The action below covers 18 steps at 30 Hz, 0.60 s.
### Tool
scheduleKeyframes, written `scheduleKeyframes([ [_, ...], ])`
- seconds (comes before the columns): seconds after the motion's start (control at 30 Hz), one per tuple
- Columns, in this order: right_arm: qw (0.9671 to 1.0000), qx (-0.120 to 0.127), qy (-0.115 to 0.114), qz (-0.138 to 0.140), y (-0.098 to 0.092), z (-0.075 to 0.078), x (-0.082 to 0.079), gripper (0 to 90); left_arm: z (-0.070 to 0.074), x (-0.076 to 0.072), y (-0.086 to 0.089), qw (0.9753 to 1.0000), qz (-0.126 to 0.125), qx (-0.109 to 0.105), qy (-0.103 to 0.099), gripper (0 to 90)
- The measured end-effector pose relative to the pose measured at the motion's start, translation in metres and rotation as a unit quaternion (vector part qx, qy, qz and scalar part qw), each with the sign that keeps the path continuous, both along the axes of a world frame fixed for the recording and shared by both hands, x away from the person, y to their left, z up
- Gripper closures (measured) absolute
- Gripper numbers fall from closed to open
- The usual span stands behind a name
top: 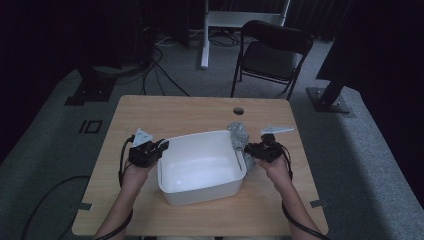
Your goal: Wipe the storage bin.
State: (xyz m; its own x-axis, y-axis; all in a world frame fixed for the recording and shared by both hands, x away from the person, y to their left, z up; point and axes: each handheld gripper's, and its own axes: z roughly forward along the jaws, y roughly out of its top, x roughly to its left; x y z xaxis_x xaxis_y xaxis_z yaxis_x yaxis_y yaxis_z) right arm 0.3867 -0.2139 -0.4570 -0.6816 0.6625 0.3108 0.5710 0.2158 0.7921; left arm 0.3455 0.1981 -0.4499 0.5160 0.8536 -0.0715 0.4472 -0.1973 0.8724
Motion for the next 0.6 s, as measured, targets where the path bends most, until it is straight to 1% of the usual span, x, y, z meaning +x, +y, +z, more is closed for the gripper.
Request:
scheduleKeyframes([
  [0.07,1.0,-0.001,0.005,-0.001,0.001,-0.005,0.001,79.1,0.0,0.0,0.0,1.0,0.001,-0.001,0.0,78.3],
  [0.1,0.9999,-0.007,0.01,0.0,0.002,-0.007,0.002,79.1,0.0,0.0,0.0,1.0,0.002,-0.001,0.0,78.3],
  [0.17,0.9998,-0.005,0.018,0.0,0.001,-0.012,0.003,79.1,0.0,0.0,0.0,1.0,0.002,-0.001,0.0,78.3],
  [0.2,0.9997,-0.013,0.021,0.002,0.002,-0.015,0.004,79.1,0.0,0.0,0.0,1.0,0.002,-0.001,0.0,78.3],
  [0.3,0.9993,-0.018,0.033,0.002,0.005,-0.022,0.006,79.1,0.0,0.0,0.0,1.0,0.002,-0.001,0.0,78.2],
  [0.37,0.9993,-0.008,0.037,0.003,0.003,-0.025,0.008,79.1,0.0,0.0,0.0,1.0,0.003,-0.001,0.0,78.2],
  [0.4,0.9992,-0.008,0.038,0.004,0.003,-0.026,0.008,79.1,0.0,0.0,0.0,1.0,0.002,-0.001,0.0,78.2],
  [0.57,0.9991,-0.011,0.04,0.002,0.004,-0.029,0.01,79.1,0.0,0.0,-0.001,1.0,0.005,-0.002,0.0,78.2],
  [0.6,0.999,-0.016,0.041,0.001,0.005,-0.029,0.01,79.1,0.0,0.0,-0.001,1.0,0.005,-0.003,0.0,78.1],
])
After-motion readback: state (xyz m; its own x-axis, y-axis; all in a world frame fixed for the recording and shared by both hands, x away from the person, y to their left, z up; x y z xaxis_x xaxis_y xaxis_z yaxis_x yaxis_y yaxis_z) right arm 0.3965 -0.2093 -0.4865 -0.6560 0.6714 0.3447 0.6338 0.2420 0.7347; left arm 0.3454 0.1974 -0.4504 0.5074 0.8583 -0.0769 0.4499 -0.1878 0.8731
